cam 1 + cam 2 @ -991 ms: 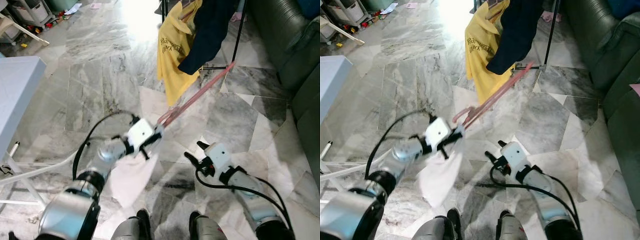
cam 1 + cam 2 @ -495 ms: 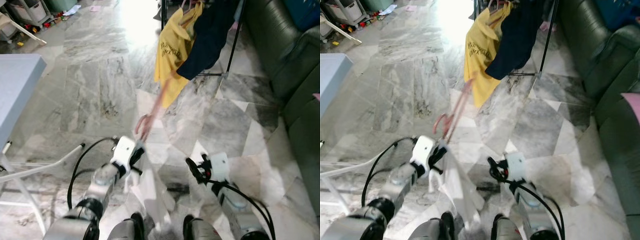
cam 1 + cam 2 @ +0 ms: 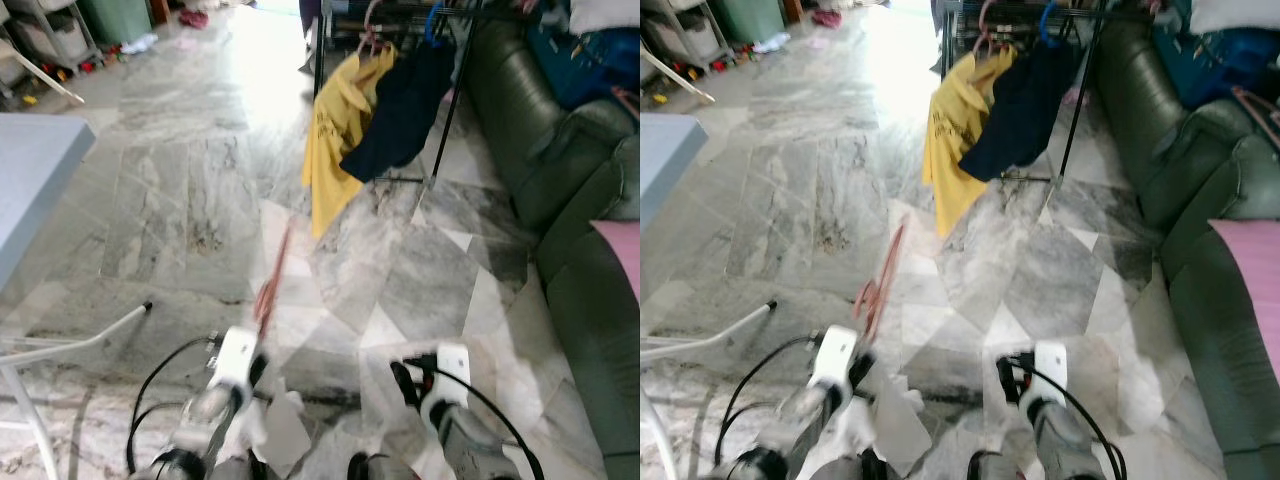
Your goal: Hang hanger
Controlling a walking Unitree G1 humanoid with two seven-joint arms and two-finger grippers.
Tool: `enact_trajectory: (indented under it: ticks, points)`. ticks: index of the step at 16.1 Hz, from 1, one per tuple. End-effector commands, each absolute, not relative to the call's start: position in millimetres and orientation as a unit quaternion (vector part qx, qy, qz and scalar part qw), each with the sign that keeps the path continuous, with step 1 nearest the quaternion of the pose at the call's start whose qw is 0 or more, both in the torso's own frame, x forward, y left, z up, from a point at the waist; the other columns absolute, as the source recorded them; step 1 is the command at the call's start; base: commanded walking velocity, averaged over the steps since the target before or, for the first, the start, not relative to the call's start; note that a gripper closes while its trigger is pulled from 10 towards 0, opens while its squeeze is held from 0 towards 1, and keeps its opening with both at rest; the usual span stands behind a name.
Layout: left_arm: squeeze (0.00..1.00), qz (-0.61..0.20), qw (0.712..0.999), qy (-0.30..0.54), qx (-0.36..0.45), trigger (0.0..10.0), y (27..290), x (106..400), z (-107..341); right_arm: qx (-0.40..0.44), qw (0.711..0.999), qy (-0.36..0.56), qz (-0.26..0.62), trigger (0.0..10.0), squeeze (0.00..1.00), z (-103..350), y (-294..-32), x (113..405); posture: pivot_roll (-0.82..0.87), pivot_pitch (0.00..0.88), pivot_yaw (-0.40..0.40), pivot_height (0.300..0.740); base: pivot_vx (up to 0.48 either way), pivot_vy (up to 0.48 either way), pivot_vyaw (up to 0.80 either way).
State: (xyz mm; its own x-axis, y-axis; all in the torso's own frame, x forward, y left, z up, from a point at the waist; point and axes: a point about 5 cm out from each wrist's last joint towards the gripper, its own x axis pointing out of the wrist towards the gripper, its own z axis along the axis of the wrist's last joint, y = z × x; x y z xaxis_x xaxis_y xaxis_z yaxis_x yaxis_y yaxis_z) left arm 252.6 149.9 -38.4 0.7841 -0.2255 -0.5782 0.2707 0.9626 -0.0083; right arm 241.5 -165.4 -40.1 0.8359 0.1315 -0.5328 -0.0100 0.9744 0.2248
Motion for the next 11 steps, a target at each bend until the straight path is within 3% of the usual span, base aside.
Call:
enact_trajectory:
  ticks: [1,3,8,11]
  points:
    - [0.00,-0.130,0.938,0.320,0.033,10.0,151,246,-44,0.114,0.949,0.294,0.028,10.0,0.00,-45,-171,236,-0.15,0.071,-0.048,0.740,0.000,0.000,0.00]
    - [0.00,-0.132,0.930,0.341,0.026,10.0,154,239,-50,0.117,0.944,0.307,0.025,10.0,0.00,-50,-172,230,-0.15,0.067,-0.038,0.740,0.000,0.000,-0.25]
    - [0.00,-0.130,0.904,0.404,0.045,10.0,160,222,-63,0.099,0.920,0.379,0.013,10.0,0.00,-70,-176,205,-0.16,0.051,-0.028,0.740,0.000,0.000,-0.71]
    - [0.00,-0.147,0.895,0.418,0.048,10.0,158,217,-66,0.049,0.912,0.405,0.048,10.0,0.00,-74,-174,199,-0.17,0.052,-0.017,0.740,0.000,0.084,0.00]
